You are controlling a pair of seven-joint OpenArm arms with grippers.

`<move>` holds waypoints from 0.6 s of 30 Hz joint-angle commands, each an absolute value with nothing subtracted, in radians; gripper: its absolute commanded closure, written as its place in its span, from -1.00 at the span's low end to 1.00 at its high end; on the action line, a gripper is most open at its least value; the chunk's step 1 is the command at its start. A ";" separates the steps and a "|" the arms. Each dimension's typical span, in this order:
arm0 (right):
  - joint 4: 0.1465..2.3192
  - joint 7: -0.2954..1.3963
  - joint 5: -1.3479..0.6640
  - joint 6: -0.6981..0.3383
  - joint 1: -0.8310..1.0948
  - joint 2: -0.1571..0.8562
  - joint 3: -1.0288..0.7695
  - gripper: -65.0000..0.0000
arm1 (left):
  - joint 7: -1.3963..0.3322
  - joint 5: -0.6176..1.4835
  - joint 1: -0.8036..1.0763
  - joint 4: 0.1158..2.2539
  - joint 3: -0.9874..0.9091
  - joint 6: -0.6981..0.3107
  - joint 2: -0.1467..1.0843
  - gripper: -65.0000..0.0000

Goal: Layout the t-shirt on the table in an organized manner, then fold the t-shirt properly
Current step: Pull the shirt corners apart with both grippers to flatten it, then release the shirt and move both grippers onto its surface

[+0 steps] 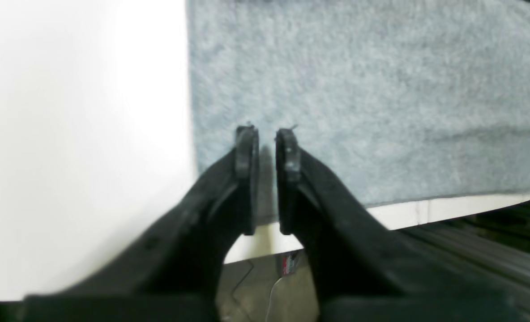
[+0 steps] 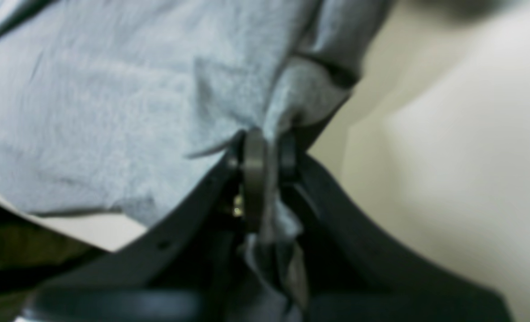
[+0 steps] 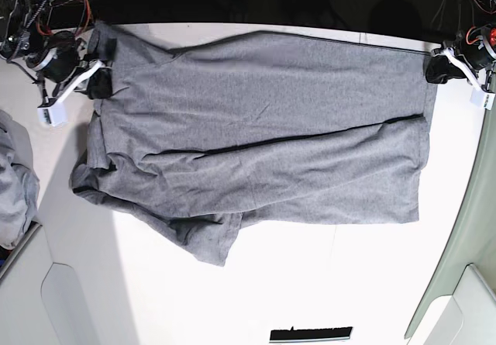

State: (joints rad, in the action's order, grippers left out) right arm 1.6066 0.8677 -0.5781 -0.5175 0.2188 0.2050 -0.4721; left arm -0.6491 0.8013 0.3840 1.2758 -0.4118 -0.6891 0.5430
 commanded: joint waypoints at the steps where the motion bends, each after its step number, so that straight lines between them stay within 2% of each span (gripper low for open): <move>1: 1.629 0.877 -0.625 -0.533 0.218 0.222 -0.506 1.00 | -0.632 0.806 0.382 1.287 -0.419 -0.698 0.566 0.82; 5: 1.633 0.915 -0.700 -0.536 0.272 0.245 -0.585 1.00 | -0.641 0.804 0.383 1.287 -0.419 -0.698 0.566 0.82; 6: 1.633 0.916 -0.707 -0.535 0.293 0.249 -0.593 0.92 | -0.641 0.810 0.383 1.287 -0.419 -0.698 0.566 0.82; 8: 1.633 0.912 -0.725 -0.535 0.335 0.252 -0.603 0.40 | -0.641 0.820 0.383 1.287 -0.419 -0.698 0.566 0.82; 10: 1.633 0.895 -0.743 -0.536 0.373 0.252 -0.613 0.10 | -0.650 0.830 0.383 1.287 -0.419 -0.698 0.566 0.82; 18: 1.647 0.770 -0.793 -0.535 0.377 0.252 -0.670 0.06 | -0.697 0.929 0.383 1.288 -0.419 -0.698 0.604 0.77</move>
State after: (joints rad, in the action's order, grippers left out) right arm 1.6272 0.7898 -0.7723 -0.5278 0.3824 0.2363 -0.6628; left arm -0.7105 0.9176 0.3847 1.2758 -0.4107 -0.6891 0.5777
